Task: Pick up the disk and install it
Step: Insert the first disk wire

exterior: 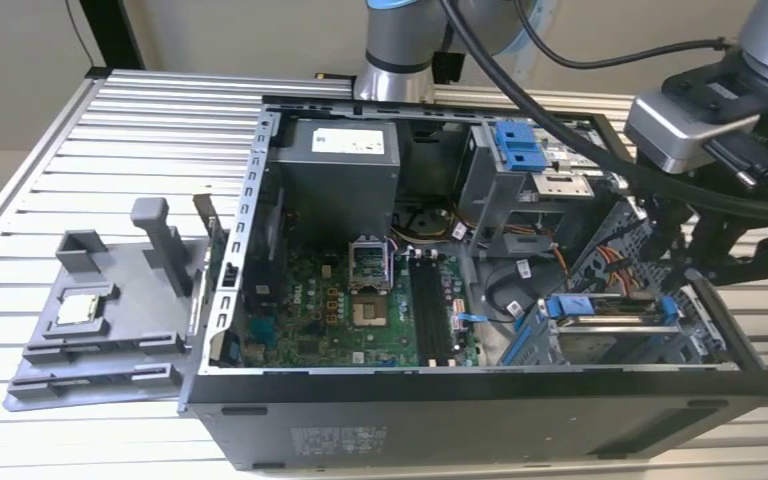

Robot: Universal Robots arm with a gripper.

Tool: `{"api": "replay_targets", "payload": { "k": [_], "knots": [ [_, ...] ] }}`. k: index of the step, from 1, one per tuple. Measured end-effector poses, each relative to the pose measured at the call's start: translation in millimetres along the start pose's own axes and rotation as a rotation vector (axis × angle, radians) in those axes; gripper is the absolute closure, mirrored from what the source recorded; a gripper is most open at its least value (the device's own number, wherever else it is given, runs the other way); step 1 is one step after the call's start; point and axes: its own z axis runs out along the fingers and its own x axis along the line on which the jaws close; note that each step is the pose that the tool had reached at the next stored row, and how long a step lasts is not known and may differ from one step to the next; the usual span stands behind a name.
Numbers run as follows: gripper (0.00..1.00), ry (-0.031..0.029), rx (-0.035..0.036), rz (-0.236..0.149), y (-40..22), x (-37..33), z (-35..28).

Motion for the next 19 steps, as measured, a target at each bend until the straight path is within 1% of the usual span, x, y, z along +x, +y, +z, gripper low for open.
{"api": "replay_targets", "payload": {
  "k": [1,4,5,7,8,11,13,15,16,17,18,19],
  "knots": [
    [0.0,0.002,0.0143,-0.011,0.0,0.0,-0.2],
    [0.0,0.0071,0.0602,-0.044,0.0,0.0,0.0],
    [0.0,0.0084,0.0738,-0.055,0.0,0.0,0.2],
    [0.0,0.01,0.094,-0.081,0.0,-0.1,0.5],
    [0.0,0.0101,0.1007,-0.095,0.1,-0.1,0.8],
    [0.0,0.0118,0.1163,-0.141,0.2,-0.1,1.3],
    [0.0,0.017,0.1255,-0.169,0.2,-0.1,1.5],
    [0.0,0.0239,0.134,-0.198,0.2,-0.1,1.5],
    [0.0,0.0282,0.1365,-0.211,0.2,-0.1,1.6],
    [0.0,0.0332,0.1378,-0.224,0.2,-0.1,1.6],
    [0.0,0.0393,0.1383,-0.238,0.1,-0.1,1.6],
    [0.0,0.0468,0.1376,-0.25,0.2,-0.1,1.6]
  ]
}}
